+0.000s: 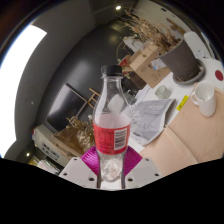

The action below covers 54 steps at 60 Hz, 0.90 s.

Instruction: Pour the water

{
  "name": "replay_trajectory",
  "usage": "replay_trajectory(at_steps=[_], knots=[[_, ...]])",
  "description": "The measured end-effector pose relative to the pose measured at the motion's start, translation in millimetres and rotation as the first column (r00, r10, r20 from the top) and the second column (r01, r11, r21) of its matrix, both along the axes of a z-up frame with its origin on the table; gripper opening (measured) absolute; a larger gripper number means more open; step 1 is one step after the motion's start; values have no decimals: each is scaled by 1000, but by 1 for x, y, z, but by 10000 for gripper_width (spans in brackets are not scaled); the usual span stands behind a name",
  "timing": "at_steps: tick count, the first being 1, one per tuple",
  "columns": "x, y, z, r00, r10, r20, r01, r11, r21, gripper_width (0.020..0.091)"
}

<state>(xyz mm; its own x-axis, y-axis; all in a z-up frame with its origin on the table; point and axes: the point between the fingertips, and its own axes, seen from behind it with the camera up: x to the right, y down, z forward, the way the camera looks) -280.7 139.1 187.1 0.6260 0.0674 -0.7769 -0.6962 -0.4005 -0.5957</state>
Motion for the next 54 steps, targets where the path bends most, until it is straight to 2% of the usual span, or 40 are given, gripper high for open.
replay_trajectory(at_steps=[4,11,21,34,54], knots=[[16,4,17,978,-23,-207,16,999,-34,262],[46,16,25,876,-70,-477,32,996,-88,262],[88,26,29,640,-147,-754,34,986,-163,262],[117,37,12,441,-210,-873,25,975,-222,262],[132,38,4,391,-223,-893,5,971,-240,262]])
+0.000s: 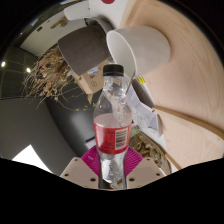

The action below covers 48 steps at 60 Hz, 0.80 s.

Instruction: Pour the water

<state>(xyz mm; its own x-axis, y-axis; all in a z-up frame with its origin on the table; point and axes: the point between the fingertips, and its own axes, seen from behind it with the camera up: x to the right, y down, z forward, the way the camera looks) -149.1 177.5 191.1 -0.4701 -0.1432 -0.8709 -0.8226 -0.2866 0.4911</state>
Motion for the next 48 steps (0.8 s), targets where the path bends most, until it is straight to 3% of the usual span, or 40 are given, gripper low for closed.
replay_trajectory(at_steps=[13,24,33,39,48], knots=[[-7,-13,41,980,47,195,-61,996,64,262],[35,-32,105,846,-24,532,-66,987,148,262],[106,-47,137,549,-134,825,-41,982,187,263],[159,-40,144,303,-154,940,-32,985,171,263],[250,-33,112,-51,-138,989,-8,990,137,264]])
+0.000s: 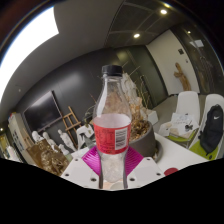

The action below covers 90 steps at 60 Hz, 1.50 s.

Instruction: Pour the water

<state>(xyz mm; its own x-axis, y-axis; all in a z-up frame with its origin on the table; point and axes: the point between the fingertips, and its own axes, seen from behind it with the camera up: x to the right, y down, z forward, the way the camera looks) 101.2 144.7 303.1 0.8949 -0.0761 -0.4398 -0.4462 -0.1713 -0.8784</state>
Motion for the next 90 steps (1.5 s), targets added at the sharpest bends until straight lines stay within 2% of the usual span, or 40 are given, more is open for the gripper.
replay_trajectory(at_steps=[5,14,24,39,44,50,56,58,62,65,69,79,90], knots=[[48,5,-34,986,-35,166,41,999,-35,265],[111,24,-107,945,-32,327,66,993,-94,264],[144,37,-183,915,24,404,50,984,-170,265],[160,36,-247,899,72,431,34,972,-234,267],[163,33,-243,906,44,421,44,979,-197,270],[162,31,-244,907,34,420,52,980,-191,353],[161,26,-246,907,36,419,59,975,-213,473],[162,22,-247,909,40,414,63,971,-232,572],[160,13,-247,918,46,393,67,961,-269,865],[159,5,-243,926,32,375,83,955,-285,824],[154,-13,-231,932,18,363,95,952,-293,863],[115,-82,-186,940,17,340,101,941,-324,853],[47,-193,-127,913,48,406,114,923,-366,854]])
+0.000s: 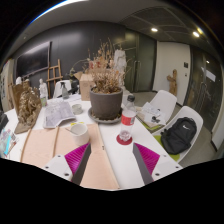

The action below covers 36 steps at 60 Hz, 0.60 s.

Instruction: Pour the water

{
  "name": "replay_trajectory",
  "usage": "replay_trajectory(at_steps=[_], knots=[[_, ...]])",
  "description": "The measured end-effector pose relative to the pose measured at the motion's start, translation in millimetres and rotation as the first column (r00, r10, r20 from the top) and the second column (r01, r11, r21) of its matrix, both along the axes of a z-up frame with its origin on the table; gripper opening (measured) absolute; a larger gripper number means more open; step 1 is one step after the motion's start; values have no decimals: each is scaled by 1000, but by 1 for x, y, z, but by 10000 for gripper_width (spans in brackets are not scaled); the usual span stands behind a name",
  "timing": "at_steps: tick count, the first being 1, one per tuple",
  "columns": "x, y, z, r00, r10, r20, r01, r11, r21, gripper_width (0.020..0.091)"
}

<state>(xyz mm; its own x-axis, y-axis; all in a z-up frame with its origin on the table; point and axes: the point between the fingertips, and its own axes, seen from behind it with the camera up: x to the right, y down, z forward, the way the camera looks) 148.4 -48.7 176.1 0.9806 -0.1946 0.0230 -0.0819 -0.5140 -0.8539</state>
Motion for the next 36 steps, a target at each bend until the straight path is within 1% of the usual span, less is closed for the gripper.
replay_trajectory(at_steps=[6,13,21,30,36], knots=[[-43,-56,31,999,31,36,-31,999,-9,857],[-87,-104,60,994,80,76,-80,997,1,859],[-122,-135,74,985,131,115,-133,991,13,853],[-144,-157,79,984,138,114,-139,990,6,851],[-144,-161,79,987,115,109,-116,993,-2,854]])
